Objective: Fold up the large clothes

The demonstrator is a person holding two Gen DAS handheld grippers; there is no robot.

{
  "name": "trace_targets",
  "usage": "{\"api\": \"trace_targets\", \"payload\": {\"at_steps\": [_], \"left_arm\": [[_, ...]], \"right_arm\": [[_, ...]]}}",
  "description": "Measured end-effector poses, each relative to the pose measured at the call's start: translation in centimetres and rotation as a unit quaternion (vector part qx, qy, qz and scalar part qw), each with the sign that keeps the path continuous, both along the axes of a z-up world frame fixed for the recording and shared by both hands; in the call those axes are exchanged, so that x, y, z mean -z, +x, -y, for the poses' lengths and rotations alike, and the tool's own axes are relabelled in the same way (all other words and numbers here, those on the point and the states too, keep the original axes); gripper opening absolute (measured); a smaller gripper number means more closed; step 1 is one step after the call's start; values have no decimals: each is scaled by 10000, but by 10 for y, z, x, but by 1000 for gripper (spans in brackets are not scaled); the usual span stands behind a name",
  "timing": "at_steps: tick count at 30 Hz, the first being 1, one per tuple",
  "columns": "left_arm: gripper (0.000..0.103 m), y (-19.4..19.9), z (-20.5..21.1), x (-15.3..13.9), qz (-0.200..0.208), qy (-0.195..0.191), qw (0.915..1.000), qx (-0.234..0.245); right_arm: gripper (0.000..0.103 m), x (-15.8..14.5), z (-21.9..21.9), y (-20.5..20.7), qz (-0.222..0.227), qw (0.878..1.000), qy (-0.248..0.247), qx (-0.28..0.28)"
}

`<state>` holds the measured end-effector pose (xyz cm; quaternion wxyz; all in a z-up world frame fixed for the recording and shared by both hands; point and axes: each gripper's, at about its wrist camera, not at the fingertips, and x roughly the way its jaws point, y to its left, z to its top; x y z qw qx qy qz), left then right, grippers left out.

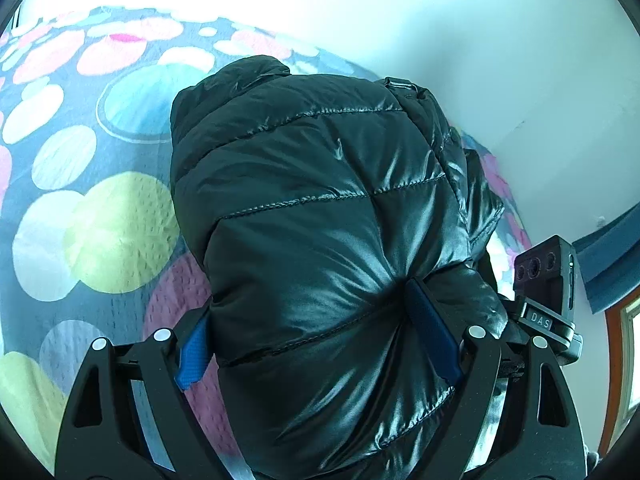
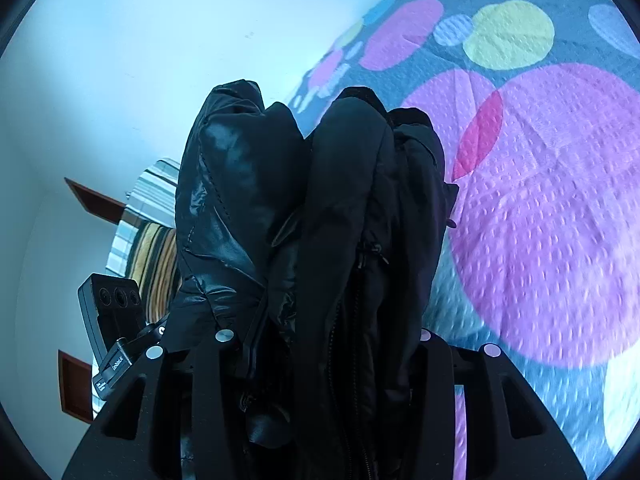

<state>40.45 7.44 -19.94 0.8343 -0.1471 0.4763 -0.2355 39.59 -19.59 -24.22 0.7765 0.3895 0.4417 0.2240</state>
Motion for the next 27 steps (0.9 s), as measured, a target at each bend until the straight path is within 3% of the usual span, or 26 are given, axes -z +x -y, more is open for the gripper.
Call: {"api": "trace_targets", "payload": {"at_steps": [13, 23, 27], "left_arm": [[88, 10, -1, 24, -191, 32, 9998, -72], [89, 8, -1, 21, -159, 53, 9998, -131], [91, 7, -5, 19, -152, -24, 9998, -149]], "right_arm": [[49, 28, 4, 3, -177, 9997, -77, 114], [53, 26, 7, -4, -234, 9996, -64, 174], [60, 23, 10, -6, -224, 9994, -100, 233]]}}
